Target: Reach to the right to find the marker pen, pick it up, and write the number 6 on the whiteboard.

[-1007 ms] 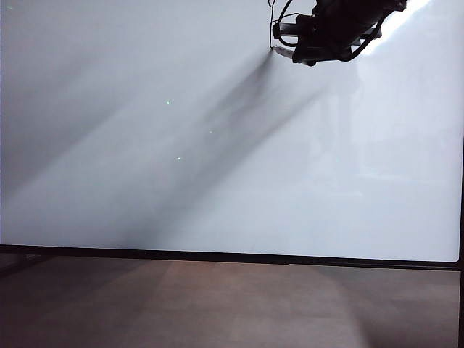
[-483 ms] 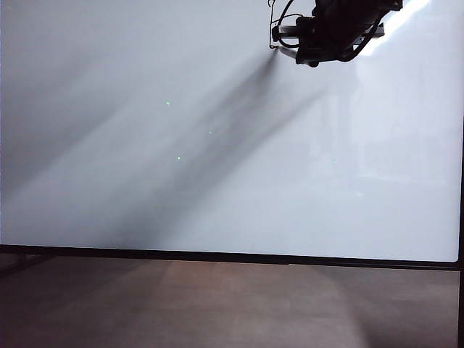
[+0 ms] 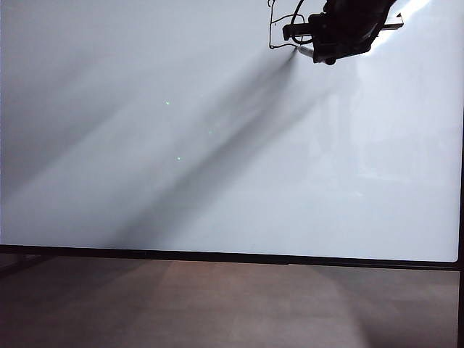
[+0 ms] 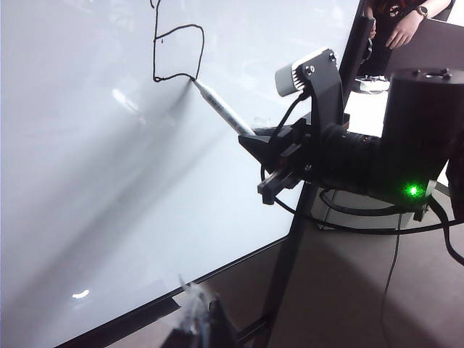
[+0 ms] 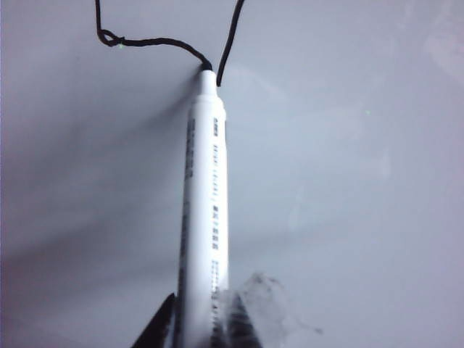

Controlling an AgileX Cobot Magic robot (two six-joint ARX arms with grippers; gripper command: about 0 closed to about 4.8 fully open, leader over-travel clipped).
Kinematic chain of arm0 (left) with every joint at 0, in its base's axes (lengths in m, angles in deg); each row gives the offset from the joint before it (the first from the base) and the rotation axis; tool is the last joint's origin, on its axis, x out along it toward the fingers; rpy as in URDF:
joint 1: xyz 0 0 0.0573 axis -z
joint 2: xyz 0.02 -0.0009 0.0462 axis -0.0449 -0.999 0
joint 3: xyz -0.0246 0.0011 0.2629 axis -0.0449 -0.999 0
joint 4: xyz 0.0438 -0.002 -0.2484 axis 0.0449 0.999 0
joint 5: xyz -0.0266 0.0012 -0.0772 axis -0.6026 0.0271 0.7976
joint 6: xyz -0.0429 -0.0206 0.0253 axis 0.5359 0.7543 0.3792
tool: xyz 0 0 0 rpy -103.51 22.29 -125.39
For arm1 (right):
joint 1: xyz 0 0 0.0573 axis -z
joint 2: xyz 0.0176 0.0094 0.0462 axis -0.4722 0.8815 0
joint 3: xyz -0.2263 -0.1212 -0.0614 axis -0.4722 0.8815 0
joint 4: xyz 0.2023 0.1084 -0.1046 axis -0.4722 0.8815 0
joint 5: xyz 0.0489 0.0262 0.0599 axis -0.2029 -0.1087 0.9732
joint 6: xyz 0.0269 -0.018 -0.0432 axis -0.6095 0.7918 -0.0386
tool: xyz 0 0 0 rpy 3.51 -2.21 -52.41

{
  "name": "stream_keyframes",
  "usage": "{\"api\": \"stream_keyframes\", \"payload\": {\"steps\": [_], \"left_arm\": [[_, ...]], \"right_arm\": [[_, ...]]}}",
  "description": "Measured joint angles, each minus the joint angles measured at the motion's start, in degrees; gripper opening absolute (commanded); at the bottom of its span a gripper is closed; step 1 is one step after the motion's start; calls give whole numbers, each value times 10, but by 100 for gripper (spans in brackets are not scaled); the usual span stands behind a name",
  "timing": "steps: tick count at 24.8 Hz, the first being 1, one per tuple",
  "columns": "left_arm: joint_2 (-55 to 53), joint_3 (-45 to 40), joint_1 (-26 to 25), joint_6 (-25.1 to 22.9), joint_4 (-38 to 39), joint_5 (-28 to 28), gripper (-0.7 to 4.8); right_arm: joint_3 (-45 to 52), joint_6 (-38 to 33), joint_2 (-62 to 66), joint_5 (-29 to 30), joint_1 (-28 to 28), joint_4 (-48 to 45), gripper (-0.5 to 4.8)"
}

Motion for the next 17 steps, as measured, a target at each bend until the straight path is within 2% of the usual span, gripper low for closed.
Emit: {"api": "stream_keyframes", "payload": {"steps": [11, 17], "left_arm": [[0, 0, 0, 0, 0, 0, -5], [0, 0, 0, 0, -16, 0, -5]], "right_arm": [[1, -19, -22, -9, 2, 19, 0], [0, -21, -112, -16, 4, 16, 0]]}}
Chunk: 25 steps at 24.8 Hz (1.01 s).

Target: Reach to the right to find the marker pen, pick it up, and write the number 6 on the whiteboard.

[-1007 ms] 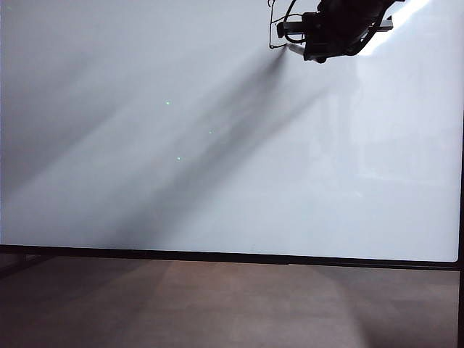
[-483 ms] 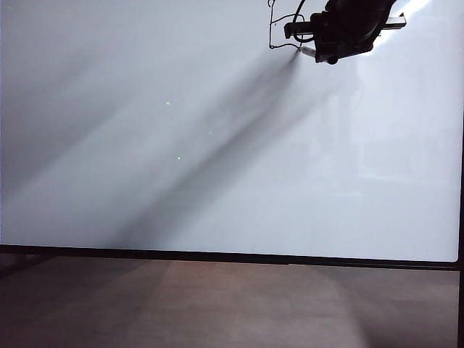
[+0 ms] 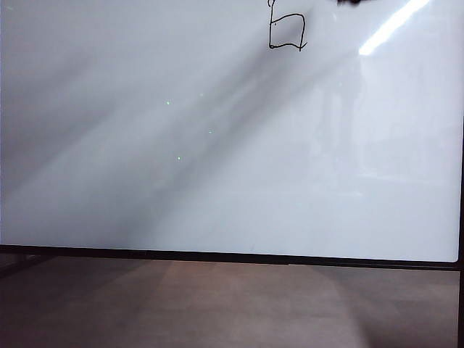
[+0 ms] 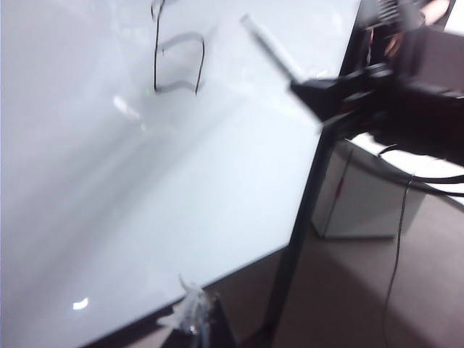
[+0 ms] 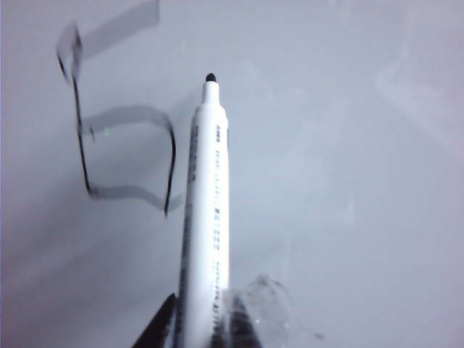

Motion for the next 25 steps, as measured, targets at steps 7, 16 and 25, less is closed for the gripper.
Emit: {"api": "stream_keyframes", "payload": {"steps": [7, 16, 25], "left_arm": [[16, -8, 0, -15, 12, -33, -5], [87, -82, 0, -41, 6, -35, -5], [185, -218, 0, -71, -23, -35, -5]], "right_arm": [[0, 8, -156, 0, 0, 63, -1], [1, 35, -274, -2, 0, 194, -1], [135, 35, -380, -1, 0, 196, -1]]}}
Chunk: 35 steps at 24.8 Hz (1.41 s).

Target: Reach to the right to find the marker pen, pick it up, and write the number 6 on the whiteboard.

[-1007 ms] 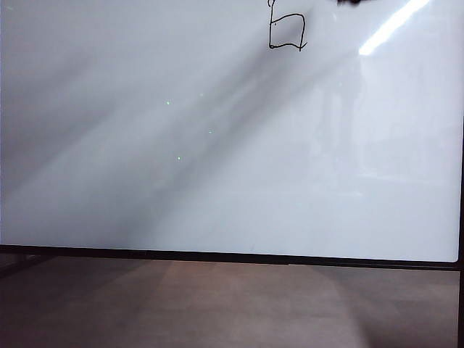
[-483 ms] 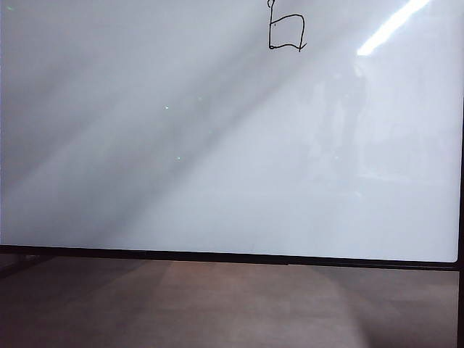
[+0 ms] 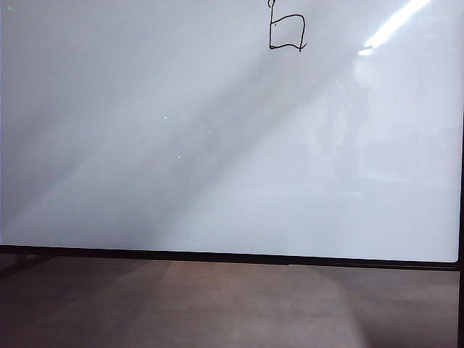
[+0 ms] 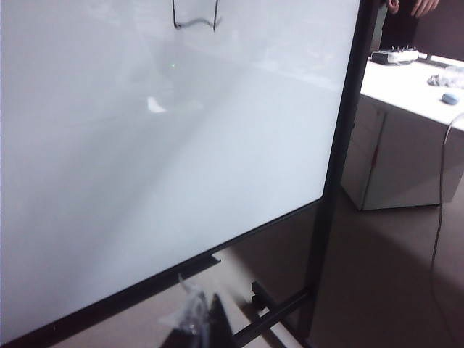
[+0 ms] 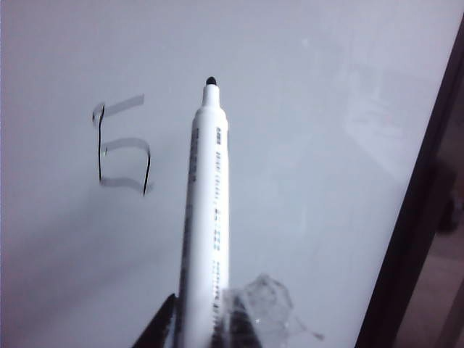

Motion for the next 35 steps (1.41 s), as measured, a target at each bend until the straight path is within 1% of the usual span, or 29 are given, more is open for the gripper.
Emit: {"api": "stream_keyframes", "payload": {"steps": [4, 5, 7, 9, 11, 13, 15, 19, 20, 24, 29, 30, 31, 33, 35], "left_arm": [[55, -73, 0, -5, -24, -13, -5], [63, -87, 0, -5, -30, -15, -5], [80, -113, 0, -5, -34, -17, -5], [100, -144, 0, -5, -38, -17, -5], [118, -170, 0, -5, -31, -17, -5], [136, -189, 0, -5, -30, -23, -5], [146, -202, 0, -5, -30, -33, -5], [171, -241, 0, -5, -43, -39, -5], [175, -256, 0, -5, -55, -39, -5], [177, -286, 0, -5, -102, -39, -5], [177, -311, 0, -5, -127, -39, -5], [199, -331, 3, 1, -144, -50, -5], [216, -340, 3, 4, -141, -56, -5], [259, -358, -15, 7, -147, -60, -5], [297, -361, -56, 7, -126, -62, -5]], "right_arm": [[112, 0, -72, 0, 0, -55, 1], [135, 1, -86, 0, 0, -69, 7], [177, 2, -115, -6, 0, -97, 41], [212, 2, -137, -23, 0, -103, 56], [239, 2, -158, -41, 0, -99, 55], [257, 2, -176, -45, 0, -99, 54], [269, 2, -189, -45, 0, -96, 54], [270, -1, -209, -43, 0, -14, 54], [270, -1, -209, -43, 0, 12, 54], [270, -2, -209, -43, 0, 57, 54], [270, -3, -209, -43, 0, 80, 54], [270, -3, -209, -43, 0, 82, 54], [270, -3, -209, -43, 0, 83, 54], [270, -3, -209, -43, 0, 83, 54], [270, -3, -208, -43, 0, 83, 54]]}}
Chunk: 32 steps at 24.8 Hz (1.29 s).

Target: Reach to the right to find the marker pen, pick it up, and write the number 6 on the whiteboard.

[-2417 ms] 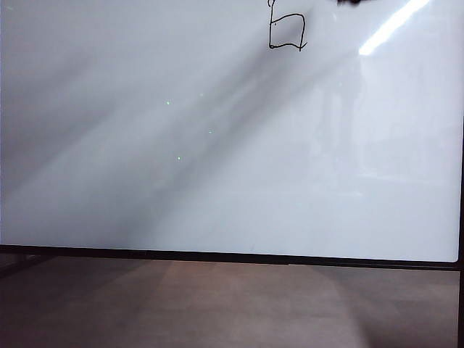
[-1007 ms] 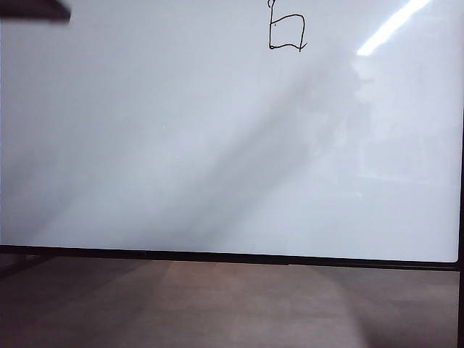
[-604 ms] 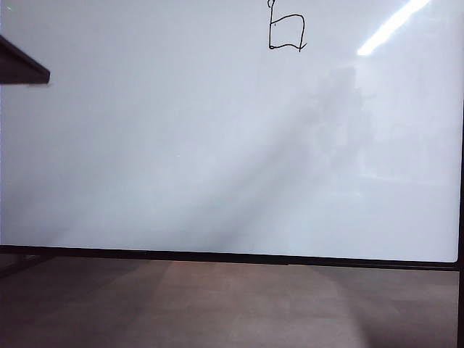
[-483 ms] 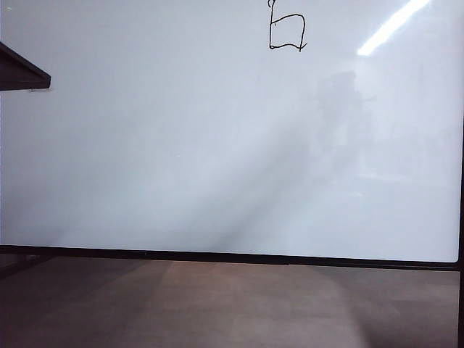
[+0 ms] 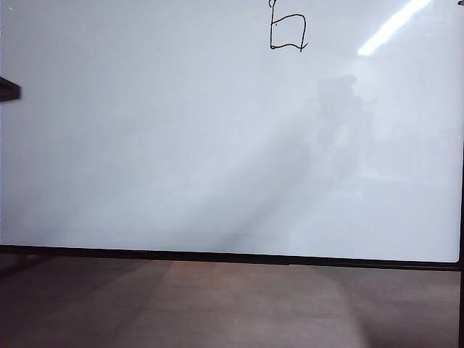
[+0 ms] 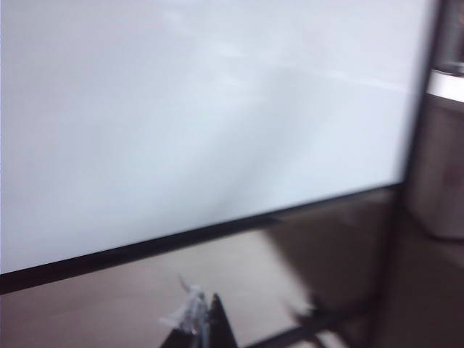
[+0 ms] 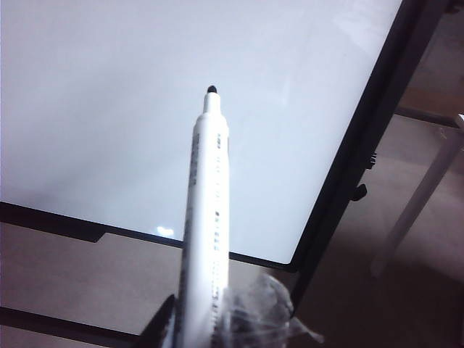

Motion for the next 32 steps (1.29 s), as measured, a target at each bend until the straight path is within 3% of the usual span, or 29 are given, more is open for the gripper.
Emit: {"api": "stream_keyframes", "payload": {"steps": [5, 8, 12, 15, 32], "left_arm": [[59, 1, -149, 1, 54, 0, -5], [60, 0, -186, -6, 65, 7, -5], [60, 0, -186, -12, 66, -19, -5], [60, 0, -186, -12, 76, -40, 27], [60, 0, -186, -12, 80, -41, 26]], "right_arm": [[0, 0, 0, 0, 0, 0, 54], [0, 0, -1, 1, 0, 2, 54], [0, 0, -1, 1, 0, 2, 54], [0, 0, -1, 1, 0, 2, 54], [0, 0, -1, 0, 0, 2, 54]]}}
